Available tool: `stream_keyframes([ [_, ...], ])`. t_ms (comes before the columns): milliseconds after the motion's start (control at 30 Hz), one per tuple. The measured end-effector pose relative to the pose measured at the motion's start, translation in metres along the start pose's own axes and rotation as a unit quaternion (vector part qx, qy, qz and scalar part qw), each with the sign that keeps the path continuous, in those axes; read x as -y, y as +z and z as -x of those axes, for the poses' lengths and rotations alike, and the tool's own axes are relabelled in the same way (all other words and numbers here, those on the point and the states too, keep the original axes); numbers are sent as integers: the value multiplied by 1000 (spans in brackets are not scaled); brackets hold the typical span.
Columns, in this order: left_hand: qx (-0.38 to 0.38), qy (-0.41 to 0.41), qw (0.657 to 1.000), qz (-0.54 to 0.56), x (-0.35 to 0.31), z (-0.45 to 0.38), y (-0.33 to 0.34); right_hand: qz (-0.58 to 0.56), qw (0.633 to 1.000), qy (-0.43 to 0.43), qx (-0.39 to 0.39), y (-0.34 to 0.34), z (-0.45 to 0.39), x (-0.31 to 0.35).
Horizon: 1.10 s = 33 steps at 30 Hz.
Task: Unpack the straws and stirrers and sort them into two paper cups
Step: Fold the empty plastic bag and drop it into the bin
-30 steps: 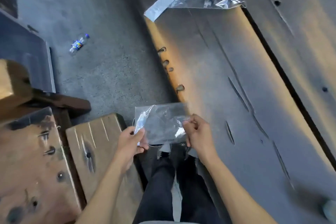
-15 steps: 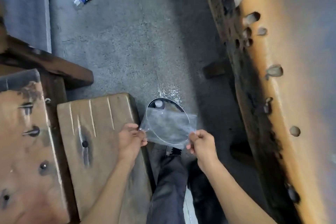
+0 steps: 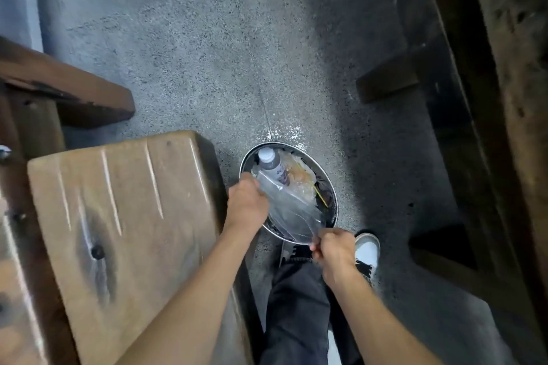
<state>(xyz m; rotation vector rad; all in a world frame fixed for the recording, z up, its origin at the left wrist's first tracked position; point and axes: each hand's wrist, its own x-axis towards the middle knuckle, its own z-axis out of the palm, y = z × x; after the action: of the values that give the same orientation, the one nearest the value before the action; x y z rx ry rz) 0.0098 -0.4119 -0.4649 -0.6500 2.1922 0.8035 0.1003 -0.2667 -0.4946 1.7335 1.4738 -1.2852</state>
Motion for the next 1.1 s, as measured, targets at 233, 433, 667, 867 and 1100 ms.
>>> stream_keyframes([
  [233,37,-22,990,-135,-1,-19,23,42,999,2,-14,7,-32,6],
  [433,29,-26,987,-157,-3,-4,14,98,994,-22,-35,-3,-27,3],
  [667,-34,27,995,-95,-43,35,-27,168,962,-216,-2,-40,58,65],
  [867,-183,214,959,47,-140,139,-113,67,882,-466,29,-104,209,158],
  [1100,-235,406,879,90,-247,302,-202,46,798,-601,-13,-222,360,206],
])
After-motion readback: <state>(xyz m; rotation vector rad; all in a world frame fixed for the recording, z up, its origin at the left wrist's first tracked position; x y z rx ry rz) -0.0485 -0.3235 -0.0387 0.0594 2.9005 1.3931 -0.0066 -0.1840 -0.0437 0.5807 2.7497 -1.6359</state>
